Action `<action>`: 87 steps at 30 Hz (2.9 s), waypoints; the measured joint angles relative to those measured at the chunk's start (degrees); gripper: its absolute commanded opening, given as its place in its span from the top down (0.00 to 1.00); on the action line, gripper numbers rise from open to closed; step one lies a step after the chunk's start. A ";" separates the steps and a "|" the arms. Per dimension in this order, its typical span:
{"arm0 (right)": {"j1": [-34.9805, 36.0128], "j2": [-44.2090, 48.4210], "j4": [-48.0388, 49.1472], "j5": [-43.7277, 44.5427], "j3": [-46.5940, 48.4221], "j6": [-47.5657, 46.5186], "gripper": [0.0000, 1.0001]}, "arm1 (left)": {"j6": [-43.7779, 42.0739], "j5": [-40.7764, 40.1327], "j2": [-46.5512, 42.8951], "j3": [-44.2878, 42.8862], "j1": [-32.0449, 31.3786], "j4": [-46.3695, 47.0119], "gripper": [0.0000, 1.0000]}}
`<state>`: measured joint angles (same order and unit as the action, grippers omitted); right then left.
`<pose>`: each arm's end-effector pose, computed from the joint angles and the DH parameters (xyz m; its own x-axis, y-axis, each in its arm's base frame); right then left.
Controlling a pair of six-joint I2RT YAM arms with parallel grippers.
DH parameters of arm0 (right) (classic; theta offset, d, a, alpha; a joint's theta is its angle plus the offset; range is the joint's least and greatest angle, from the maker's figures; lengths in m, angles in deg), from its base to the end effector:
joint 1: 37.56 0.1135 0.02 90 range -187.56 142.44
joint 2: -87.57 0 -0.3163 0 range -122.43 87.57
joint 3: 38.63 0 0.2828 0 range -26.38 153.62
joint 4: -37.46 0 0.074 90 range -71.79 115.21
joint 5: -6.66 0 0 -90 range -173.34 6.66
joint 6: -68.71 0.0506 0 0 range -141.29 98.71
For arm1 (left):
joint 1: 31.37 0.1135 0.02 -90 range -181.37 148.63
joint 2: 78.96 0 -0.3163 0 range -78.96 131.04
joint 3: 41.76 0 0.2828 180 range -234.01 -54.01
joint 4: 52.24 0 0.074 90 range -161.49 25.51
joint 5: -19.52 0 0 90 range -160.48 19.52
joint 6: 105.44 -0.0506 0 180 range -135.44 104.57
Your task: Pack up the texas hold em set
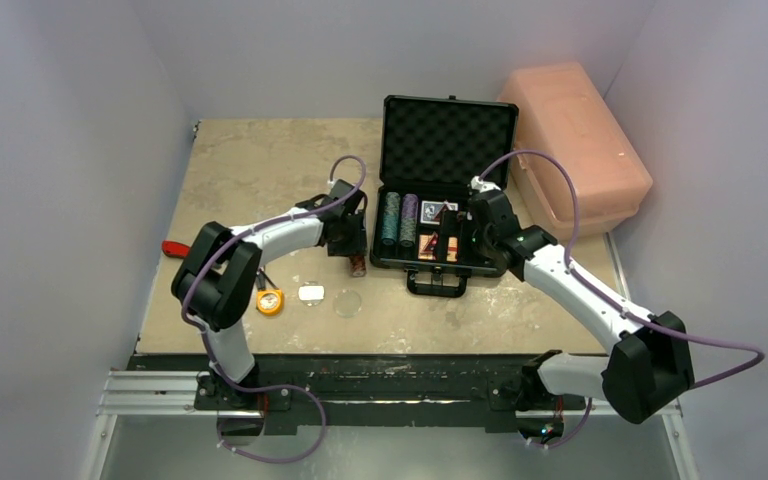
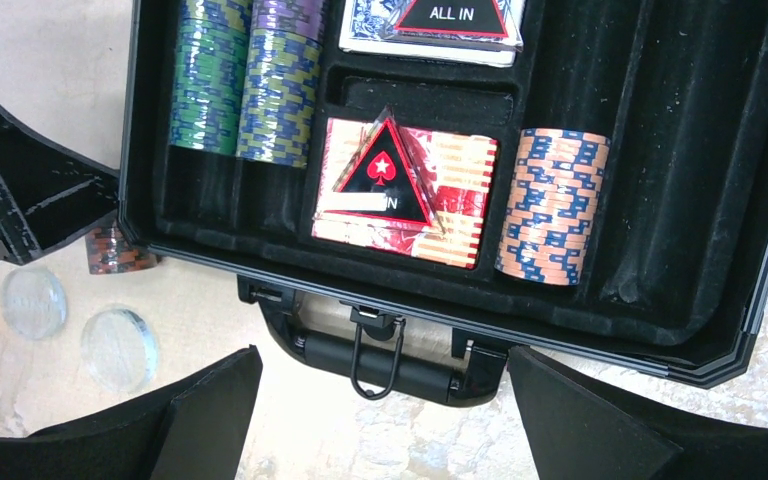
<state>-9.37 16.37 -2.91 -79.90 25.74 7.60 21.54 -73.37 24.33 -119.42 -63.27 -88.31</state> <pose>0.2513 0.1312 0.2879 -0.7767 0.1309 -0.6162 -0.0690 0.9546 0.2897 0.3466 -0.2128 0.1894 -0.9024 -0.1460 -0.4054 -0.0443 0.9673 -0.2497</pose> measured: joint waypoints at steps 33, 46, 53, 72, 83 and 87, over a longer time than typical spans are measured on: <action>0.04 11.19 9.99 -10.78 -5.51 0.57 0.01 | -1.64 -3.30 -24.26 6.99 -0.55 -4.11 1.00; 0.04 16.24 19.06 -18.93 -7.23 0.96 0.01 | -5.62 0.35 -27.78 -4.15 -0.55 -11.74 1.00; 0.44 18.95 25.38 -22.38 -9.49 1.60 0.02 | -8.85 1.64 -27.78 -7.15 -0.55 -11.72 1.00; 6.73 8.13 38.86 -25.92 -10.03 -3.63 0.11 | -11.06 8.48 -25.92 -7.39 2.36 -8.87 1.00; 10.86 -0.07 41.53 -25.81 -3.15 -19.52 0.14 | -10.99 15.10 -25.92 -7.43 4.90 -8.83 1.00; 12.68 -3.15 43.30 -25.18 -2.75 -23.37 0.19 | -10.99 16.59 -25.92 -7.43 4.90 -8.70 1.00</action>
<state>3.30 13.23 40.39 -105.07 22.99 -15.77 10.54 -56.78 -1.60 -126.85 -58.38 -97.00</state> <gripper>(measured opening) 0.846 0.424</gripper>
